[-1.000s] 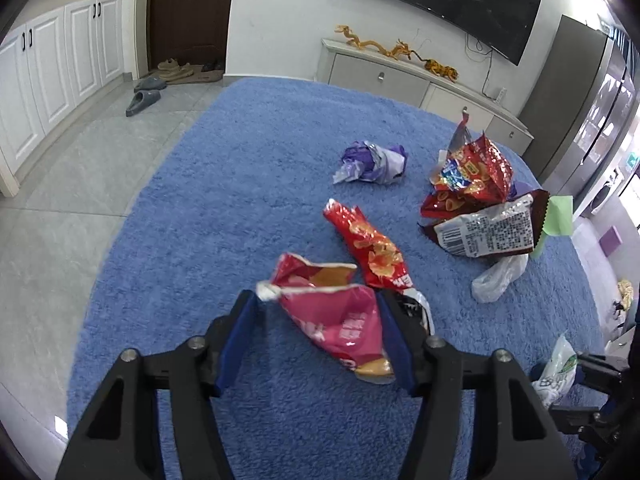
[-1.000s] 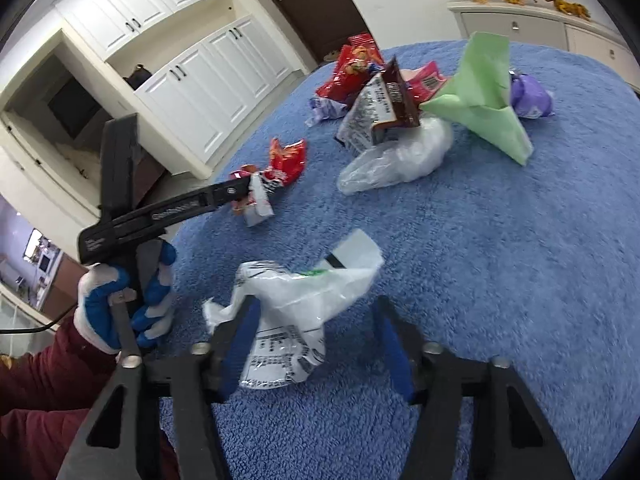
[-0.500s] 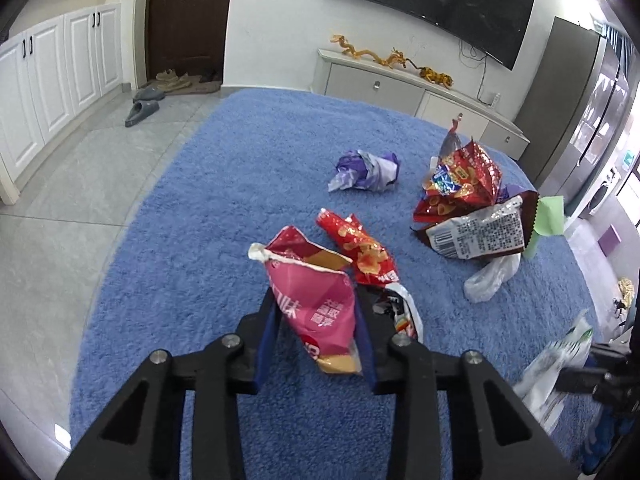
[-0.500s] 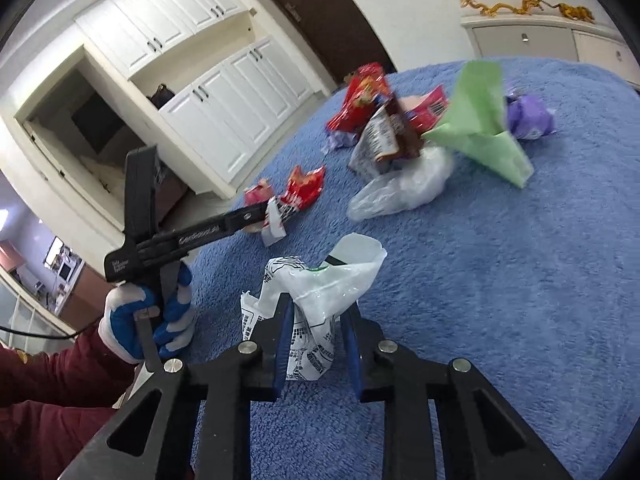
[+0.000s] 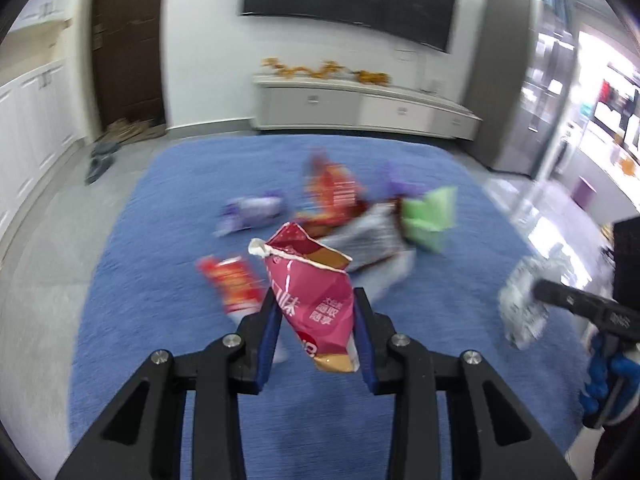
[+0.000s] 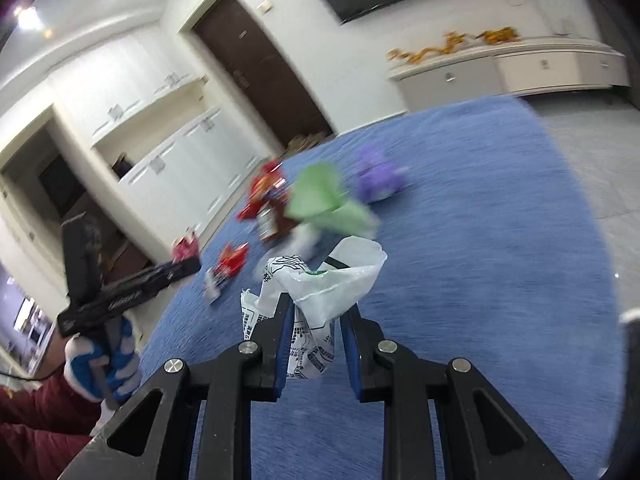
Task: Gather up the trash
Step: 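Carry both bags over the trash bin and open both tools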
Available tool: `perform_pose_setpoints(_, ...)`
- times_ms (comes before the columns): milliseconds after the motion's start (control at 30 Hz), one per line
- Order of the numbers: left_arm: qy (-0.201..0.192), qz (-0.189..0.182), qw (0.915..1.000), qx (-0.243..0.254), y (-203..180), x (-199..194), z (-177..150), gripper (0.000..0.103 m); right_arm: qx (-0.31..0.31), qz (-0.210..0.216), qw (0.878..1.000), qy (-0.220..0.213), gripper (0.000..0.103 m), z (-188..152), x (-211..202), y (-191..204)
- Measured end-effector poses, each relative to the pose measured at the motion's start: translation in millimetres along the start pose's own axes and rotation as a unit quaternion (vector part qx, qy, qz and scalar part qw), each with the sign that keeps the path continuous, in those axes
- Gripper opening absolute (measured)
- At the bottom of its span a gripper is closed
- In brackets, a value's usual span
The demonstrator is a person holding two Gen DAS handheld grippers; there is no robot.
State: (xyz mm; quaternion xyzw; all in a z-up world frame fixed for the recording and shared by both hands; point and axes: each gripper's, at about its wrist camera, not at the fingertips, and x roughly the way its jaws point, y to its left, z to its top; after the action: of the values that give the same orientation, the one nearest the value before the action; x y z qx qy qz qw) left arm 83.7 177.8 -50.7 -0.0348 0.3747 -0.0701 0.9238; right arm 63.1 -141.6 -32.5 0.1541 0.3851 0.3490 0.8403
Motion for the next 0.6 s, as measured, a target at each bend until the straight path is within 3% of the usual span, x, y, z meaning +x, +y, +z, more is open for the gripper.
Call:
perform_pose_setpoints(133, 0.001, -0.058, 0.9968, 0.054, -57.9, 7.8, 10.9, 0.032, 0.032, -0.044, 0.998, -0.043, 0.022, -3.5, -44.4, -32.2)
perform_pose_setpoints(267, 0.014, -0.119, 0.9874, 0.104, -117.4, 24.6, 21.9, 0.032, 0.064, -0.106, 0.989, -0.082, 0.022, -12.5, -94.2, -65.3)
perform_pose_setpoints(433, 0.026, -0.178, 0.9713, 0.155, -187.5, 47.0, 39.3, 0.032, 0.121, -0.189, 0.967, -0.121, 0.022, -29.3, -151.5, -112.7)
perform_pose_setpoints(600, 0.043, -0.218, 0.9543, 0.2, -261.4, 80.3, 51.8, 0.032, 0.169, -0.263, 0.942, -0.122, 0.022, -44.8, -183.4, -153.9)
